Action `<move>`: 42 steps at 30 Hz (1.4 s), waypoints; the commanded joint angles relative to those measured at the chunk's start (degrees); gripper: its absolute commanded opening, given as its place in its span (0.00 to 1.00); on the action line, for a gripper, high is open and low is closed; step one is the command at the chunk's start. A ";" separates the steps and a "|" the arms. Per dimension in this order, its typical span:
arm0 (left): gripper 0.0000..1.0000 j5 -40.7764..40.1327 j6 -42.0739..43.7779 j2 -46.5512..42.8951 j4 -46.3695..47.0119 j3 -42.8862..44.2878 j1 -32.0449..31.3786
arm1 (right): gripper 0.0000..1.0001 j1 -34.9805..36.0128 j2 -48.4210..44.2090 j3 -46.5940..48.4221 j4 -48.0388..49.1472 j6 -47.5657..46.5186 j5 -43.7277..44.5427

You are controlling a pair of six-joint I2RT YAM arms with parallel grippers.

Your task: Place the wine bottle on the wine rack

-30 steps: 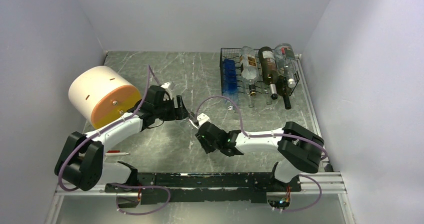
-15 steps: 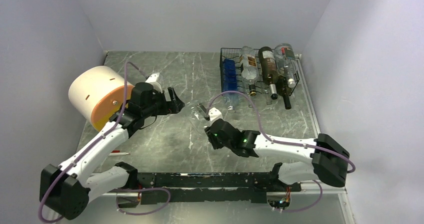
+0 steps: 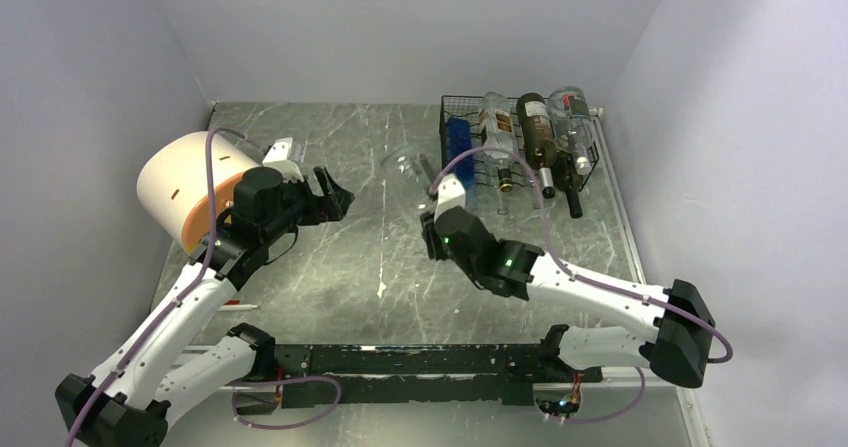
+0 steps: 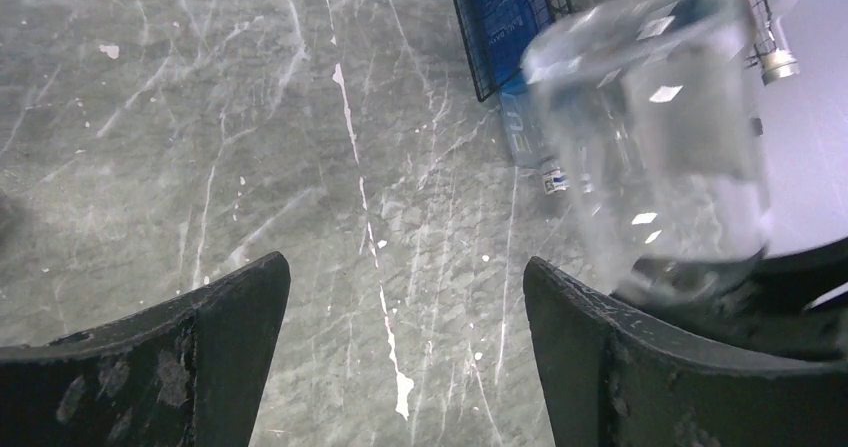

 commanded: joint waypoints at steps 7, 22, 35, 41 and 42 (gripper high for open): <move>0.92 -1.82 1.20 -4.99 -2.83 1.23 -0.10 | 0.00 -15.58 1.40 17.72 2.78 6.09 8.60; 0.92 0.92 1.66 -7.79 -1.58 -1.27 -0.11 | 0.00 -29.52 15.11 28.64 1.28 3.70 -7.72; 0.97 2.80 -0.70 -5.17 -4.95 0.79 -0.11 | 0.00 -36.31 28.03 38.69 -2.58 9.34 -15.70; 1.00 6.53 -0.53 -3.67 -5.47 1.90 -0.10 | 0.03 -38.08 31.83 40.27 -3.05 9.11 -19.08; 1.00 6.53 -0.57 -3.54 -5.63 1.99 -0.11 | 0.05 -38.20 32.32 40.55 -3.16 8.80 -19.58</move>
